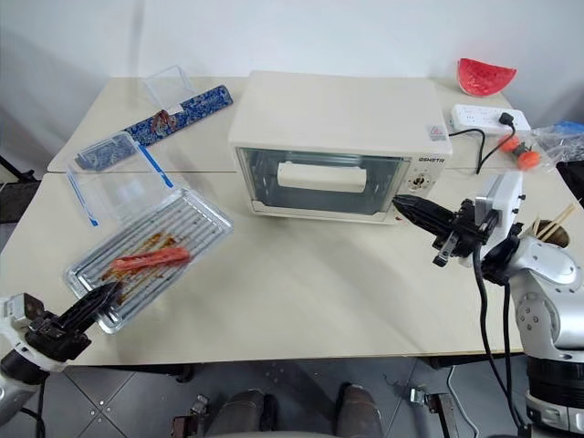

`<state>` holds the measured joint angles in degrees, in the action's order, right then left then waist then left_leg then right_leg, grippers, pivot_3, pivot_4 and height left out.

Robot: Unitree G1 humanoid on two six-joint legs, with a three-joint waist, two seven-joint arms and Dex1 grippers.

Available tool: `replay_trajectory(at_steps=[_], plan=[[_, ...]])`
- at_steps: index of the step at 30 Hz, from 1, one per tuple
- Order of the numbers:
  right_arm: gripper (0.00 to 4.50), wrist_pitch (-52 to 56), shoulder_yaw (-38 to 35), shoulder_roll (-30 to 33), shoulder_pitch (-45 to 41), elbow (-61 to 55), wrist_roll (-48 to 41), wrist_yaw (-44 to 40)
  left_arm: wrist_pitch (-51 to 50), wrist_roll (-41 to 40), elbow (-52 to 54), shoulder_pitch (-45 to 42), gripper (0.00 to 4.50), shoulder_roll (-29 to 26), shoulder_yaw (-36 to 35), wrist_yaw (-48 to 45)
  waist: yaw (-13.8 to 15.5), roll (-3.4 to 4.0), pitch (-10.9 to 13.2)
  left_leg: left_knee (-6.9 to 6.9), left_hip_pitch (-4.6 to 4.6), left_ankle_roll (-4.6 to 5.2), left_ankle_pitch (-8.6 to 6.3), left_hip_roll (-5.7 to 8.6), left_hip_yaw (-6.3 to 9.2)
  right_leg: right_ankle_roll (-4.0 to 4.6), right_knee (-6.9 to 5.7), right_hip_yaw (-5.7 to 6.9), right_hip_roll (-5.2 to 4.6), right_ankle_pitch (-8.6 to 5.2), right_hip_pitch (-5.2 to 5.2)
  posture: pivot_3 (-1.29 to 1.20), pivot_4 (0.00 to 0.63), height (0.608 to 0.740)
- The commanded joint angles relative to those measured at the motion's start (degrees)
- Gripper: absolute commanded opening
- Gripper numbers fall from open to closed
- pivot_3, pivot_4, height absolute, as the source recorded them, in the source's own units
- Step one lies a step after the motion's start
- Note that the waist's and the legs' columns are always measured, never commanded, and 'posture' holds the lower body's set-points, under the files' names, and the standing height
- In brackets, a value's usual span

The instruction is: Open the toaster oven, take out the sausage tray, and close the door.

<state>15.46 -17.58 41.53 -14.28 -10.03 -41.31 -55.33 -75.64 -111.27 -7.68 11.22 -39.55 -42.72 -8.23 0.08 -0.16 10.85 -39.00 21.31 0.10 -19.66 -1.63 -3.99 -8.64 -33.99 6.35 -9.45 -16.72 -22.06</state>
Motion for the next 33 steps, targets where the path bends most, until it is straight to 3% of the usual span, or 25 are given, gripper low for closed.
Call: replay_trajectory(at_steps=[1, 5, 12, 19, 24, 33], plan=[[0.02, 3.3, -3.7, 3.0, 6.8, -5.4, -3.5, -4.0, -2.4, -1.7, 1.8, -3.4, 0.0, -4.3, 8.4, -1.4, 0.6, 0.0, 0.0, 0.02, 0.02, 0.0, -0.01, 0.01, 0.04, 0.0, -0.02, 0.01, 0.0, 0.0, 0.0, 0.0, 0.15, 0.74], [0.02, 3.3, -4.9, 4.6, 13.2, -9.1, -3.1, -7.0, -2.2, -1.7, 2.2, -8.5, 0.0, -6.7, 16.4, -1.3, 1.0, 0.0, 0.0, 0.04, 0.03, 0.05, -0.13, 0.0, -0.24, -0.02, -0.1, -0.01, 0.0, 0.01, -0.19, 0.0, 0.15, 0.74], [2.21, -0.8, -9.9, 2.4, 27.4, -14.3, -0.9, -8.7, -4.2, 9.3, -4.5, -28.4, 0.0, -1.8, 33.5, -1.6, 1.7, -0.02, 0.0, -0.02, 0.0, 0.09, -0.11, 0.0, -1.11, -0.05, -0.11, -0.11, 0.02, 0.02, -0.29, 0.0, 0.15, 0.74], [4.47, -2.1, -13.8, 0.5, 34.5, -16.8, -1.4, -8.0, -5.9, 20.6, -8.9, -38.6, 0.0, 5.9, 39.0, -3.8, 1.4, -0.04, -0.1, -0.03, -0.11, 0.1, -0.09, -0.01, -1.36, -0.08, -0.13, -0.23, 0.02, 0.04, -0.33, 0.0, 0.15, 0.74], [4.47, -2.4, -15.7, -1.2, 39.4, -20.0, -1.6, -7.1, -6.3, 29.5, -10.9, -43.5, 0.0, 12.2, 41.4, -5.1, 3.3, 0.0, -0.1, -0.16, -0.11, 0.16, -0.07, 0.06, -1.33, -0.15, -0.01, -0.25, 0.01, 0.11, -0.19, 0.0, 0.15, 0.74], [4.47, -2.9, -16.7, -2.9, 43.7, -22.8, -1.7, -6.4, -5.4, 44.3, -11.9, -46.4, 0.0, 17.8, 43.7, -9.3, 4.5, 0.35, -0.5, -0.17, -0.32, 0.23, -0.07, 0.08, -1.29, -0.16, 0.15, -0.24, 0.0, 0.2, 0.1, 0.0, 0.15, 0.74]])
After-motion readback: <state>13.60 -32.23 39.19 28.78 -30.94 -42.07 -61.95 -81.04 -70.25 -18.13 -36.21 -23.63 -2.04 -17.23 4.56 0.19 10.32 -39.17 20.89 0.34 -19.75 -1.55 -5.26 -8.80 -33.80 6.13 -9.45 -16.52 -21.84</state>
